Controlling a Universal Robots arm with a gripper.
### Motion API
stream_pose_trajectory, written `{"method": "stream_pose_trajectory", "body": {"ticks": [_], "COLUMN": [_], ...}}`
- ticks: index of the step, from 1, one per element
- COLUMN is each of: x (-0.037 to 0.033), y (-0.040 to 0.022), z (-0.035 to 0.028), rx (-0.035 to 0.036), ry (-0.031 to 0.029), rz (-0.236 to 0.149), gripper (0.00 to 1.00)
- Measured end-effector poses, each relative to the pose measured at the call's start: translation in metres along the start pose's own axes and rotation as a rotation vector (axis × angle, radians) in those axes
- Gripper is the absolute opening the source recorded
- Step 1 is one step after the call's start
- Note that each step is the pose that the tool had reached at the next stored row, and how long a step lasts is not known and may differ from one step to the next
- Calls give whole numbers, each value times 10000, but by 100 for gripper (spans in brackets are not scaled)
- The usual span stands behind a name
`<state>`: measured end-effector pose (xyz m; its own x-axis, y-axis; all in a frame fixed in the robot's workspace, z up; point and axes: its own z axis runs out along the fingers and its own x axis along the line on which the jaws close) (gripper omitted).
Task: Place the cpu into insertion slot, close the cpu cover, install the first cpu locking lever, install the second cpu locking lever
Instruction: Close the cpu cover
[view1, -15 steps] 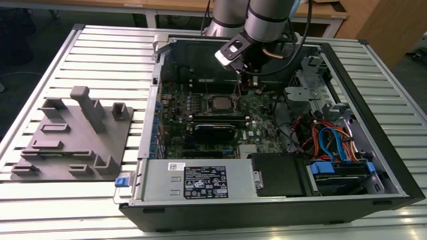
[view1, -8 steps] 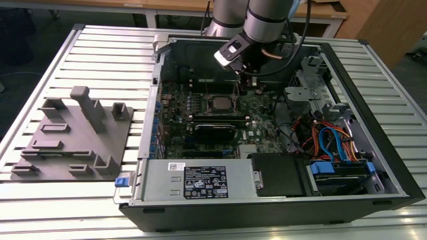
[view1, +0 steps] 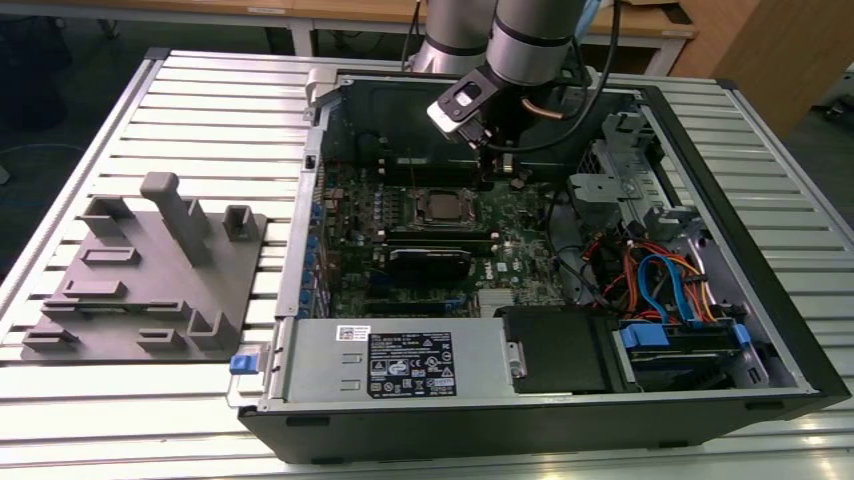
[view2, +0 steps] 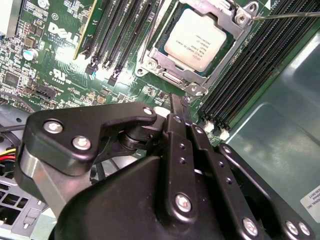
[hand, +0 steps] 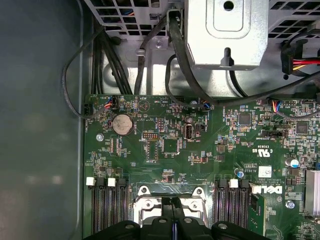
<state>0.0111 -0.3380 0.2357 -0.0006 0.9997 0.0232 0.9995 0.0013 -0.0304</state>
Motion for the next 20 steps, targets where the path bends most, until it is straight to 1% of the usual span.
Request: {"method": "stream_pose_trajectory", "body": {"ticks": [8, 11, 12, 14, 20], "x": [0, 0, 0, 0, 0], "y": [-4, -29, -47, -102, -318], "z": [0, 3, 5, 9, 33], "rx": [0, 0, 0, 0, 0], "ry": [1, 0, -1, 0, 1], "rz": [1, 0, 0, 0, 0], "gripper": [11, 11, 11, 11, 11]}}
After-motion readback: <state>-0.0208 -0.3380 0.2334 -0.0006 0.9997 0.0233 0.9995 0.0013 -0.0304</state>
